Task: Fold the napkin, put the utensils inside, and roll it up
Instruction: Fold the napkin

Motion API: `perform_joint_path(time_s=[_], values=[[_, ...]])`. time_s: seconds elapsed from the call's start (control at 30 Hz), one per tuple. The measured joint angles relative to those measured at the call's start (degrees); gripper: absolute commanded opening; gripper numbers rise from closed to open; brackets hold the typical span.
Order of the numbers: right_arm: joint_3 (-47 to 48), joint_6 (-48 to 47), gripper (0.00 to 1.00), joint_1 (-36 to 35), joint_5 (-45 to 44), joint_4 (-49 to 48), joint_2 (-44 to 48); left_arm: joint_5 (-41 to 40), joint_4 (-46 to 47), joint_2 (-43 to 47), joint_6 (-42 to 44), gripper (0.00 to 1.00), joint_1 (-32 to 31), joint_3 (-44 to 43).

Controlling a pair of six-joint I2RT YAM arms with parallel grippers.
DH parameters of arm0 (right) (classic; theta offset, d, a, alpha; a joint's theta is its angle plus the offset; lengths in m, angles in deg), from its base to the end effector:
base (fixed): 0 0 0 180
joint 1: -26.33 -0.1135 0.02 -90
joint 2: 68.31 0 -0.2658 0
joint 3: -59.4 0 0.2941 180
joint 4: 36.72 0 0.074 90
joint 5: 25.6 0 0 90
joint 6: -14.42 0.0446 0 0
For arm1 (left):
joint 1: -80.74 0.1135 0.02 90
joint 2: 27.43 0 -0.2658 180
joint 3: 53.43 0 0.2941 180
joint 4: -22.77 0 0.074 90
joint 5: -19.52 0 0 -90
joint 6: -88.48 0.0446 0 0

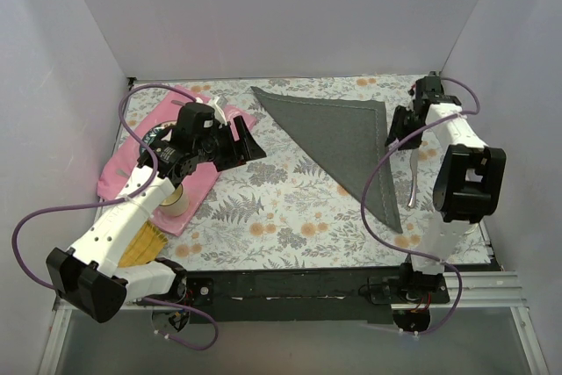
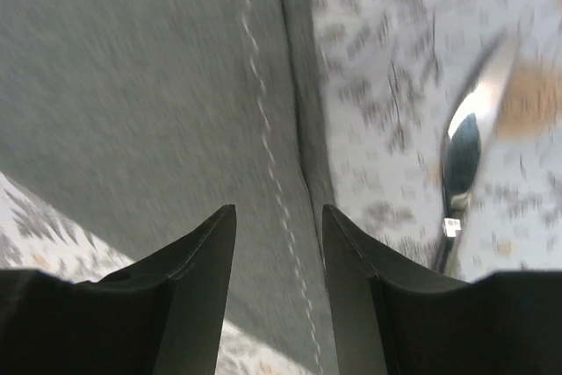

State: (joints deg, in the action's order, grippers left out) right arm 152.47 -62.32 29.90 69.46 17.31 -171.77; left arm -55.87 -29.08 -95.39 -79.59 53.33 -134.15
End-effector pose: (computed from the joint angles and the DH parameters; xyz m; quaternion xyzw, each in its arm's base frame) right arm 0.4217 -0.0224 0.2121 0.1329 0.9652 0.0616 0.2167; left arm 0.2594 -0.1472 0.3510 -0.3338 0.8329 -0.4088 0.1667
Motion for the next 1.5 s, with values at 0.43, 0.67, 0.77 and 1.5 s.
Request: perform_joint_path(time_s=[0.43, 0.67, 0.77, 1.5], values=[[23.71, 1.33, 0.40, -1.88, 0.31, -9.31, -20.63, 1.57, -8.17, 0.79, -0.87, 0.67, -0.02, -2.51], [35.15, 1.09, 0.39, -1.84, 0.24, -9.40, -29.31, 1.60, -9.07, 0.46, -1.66, 0.67, -0.02, -3.43], [35.74, 1.09, 0.39, -1.84, 0.26, -9.27, -30.58, 1.57, -9.20, -0.31, -1.70, 0.68, 0.00, -4.22], [37.33, -1.49, 0.35, -1.77, -0.42, -9.03, -35.10, 1.40, -9.49, -2.10, -1.55, 0.68, 0.00, -6.01]])
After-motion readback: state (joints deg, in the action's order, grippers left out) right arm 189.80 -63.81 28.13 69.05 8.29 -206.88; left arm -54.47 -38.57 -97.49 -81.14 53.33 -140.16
